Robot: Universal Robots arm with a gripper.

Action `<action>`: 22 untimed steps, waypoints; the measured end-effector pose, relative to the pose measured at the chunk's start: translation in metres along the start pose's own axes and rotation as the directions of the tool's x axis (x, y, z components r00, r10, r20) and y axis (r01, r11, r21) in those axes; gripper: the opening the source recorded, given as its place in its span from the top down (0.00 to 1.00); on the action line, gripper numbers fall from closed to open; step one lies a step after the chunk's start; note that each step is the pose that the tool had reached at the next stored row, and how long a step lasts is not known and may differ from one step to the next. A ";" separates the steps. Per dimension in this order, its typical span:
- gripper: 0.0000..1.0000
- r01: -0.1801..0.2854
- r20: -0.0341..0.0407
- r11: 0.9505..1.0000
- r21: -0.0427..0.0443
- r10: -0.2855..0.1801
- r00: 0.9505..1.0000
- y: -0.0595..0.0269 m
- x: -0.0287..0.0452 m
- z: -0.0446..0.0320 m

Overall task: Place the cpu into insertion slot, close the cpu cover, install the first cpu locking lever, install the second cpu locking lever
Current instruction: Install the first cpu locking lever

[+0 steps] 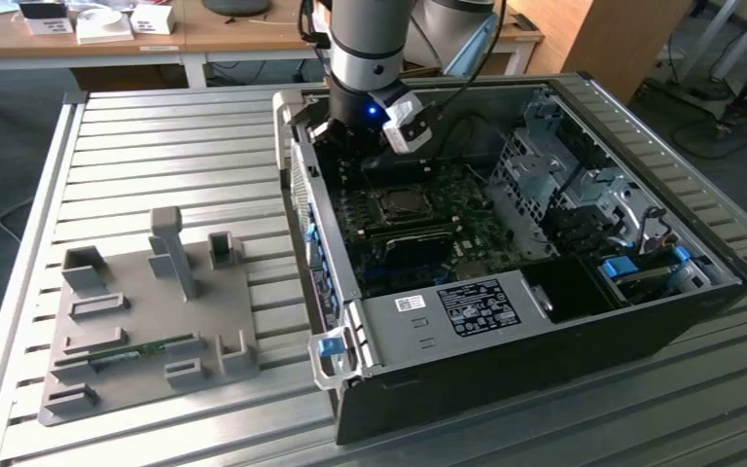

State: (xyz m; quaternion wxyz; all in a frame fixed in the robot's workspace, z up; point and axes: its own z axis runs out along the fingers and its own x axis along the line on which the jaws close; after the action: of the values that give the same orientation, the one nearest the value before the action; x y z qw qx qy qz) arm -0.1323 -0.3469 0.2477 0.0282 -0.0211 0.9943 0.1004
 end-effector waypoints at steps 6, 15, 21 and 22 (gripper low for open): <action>0.89 0.000 0.000 1.000 0.000 0.000 1.000 0.0002 0.0000 0.0002; 0.89 -0.001 0.001 1.000 -0.019 0.001 1.000 0.0002 0.0000 0.0002; 0.89 -0.002 0.002 0.999 -0.046 0.003 1.000 0.0003 0.0000 0.0001; 0.89 -0.002 0.002 0.999 -0.047 0.002 1.000 0.0003 -0.0001 0.0002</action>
State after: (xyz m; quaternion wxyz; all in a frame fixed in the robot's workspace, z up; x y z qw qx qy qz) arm -0.1321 -0.3466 0.2476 0.0287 -0.0204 0.9917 0.1237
